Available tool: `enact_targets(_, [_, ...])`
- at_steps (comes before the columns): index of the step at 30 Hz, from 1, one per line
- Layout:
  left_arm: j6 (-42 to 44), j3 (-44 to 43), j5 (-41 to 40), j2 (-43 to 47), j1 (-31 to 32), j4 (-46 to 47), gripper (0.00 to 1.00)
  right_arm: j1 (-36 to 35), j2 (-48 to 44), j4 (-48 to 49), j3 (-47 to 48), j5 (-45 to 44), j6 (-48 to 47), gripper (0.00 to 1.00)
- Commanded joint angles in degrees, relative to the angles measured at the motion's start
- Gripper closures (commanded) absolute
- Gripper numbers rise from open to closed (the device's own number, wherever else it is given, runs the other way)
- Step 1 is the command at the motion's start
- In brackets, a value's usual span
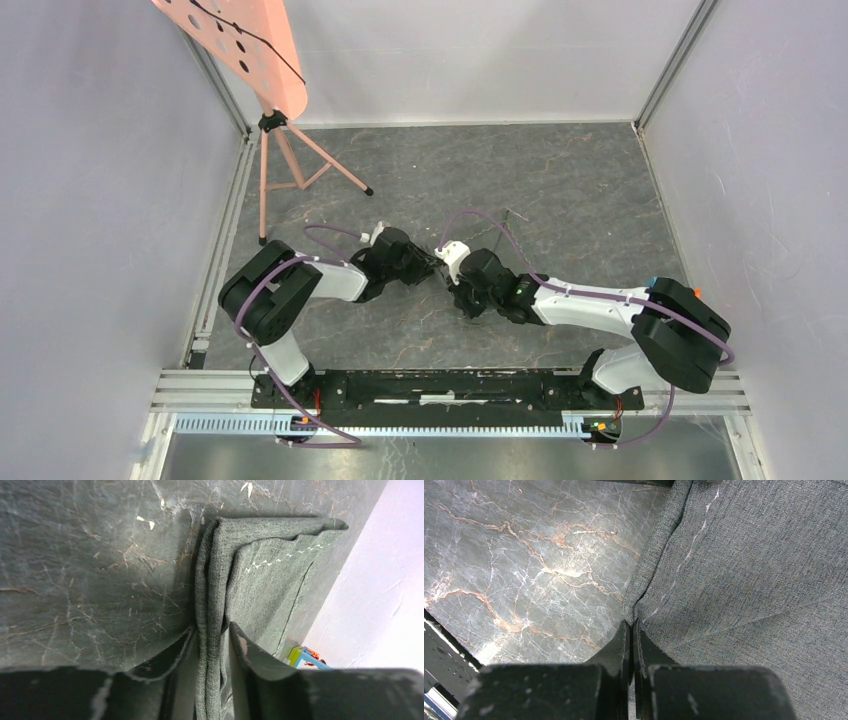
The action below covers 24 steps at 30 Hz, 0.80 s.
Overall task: Fold the napkin into a case and place the utensils inside
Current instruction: Pick up the upper triangle-folded napkin from the center of the board, then turn over the upper triangle folded napkin at the center of the board.
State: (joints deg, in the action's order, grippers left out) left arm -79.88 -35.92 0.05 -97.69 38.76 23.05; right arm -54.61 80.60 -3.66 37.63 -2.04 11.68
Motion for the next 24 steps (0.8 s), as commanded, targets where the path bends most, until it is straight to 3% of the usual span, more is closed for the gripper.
enact_targets(1, [1.05,-1.73,-2.9,-1.9,-0.09,-2.52,0.7,0.11,-1.68,1.99,-0.27,0.81,-0.25,1.0])
enact_targets(7, [5.62,-2.68,-0.46,0.06,-1.98,-2.82,0.97,-0.07,-1.72,1.86,-0.1,1.9,-0.64,0.99])
enact_targets(9, [5.24,-2.68,1.44,3.47,-3.06,-8.49,0.98,-0.7,-2.28,1.3,0.37,1.88,-0.87,0.99])
enact_targets(18, [5.74,-0.99,-4.23,36.62,-5.86,-50.2,0.98,-12.22,-0.22,2.04,8.07,6.19,6.02,1.0])
enact_targets(22, [7.26,-10.93,-18.1,52.9,-6.57,-81.53,0.98,-17.67,2.47,12.79,13.3,17.66,13.28,1.0])
enact_targets(24, [7.52,-18.34,-24.47,57.08,-6.58,-92.37,0.98,-18.25,3.53,20.27,14.53,24.46,18.1,0.99])
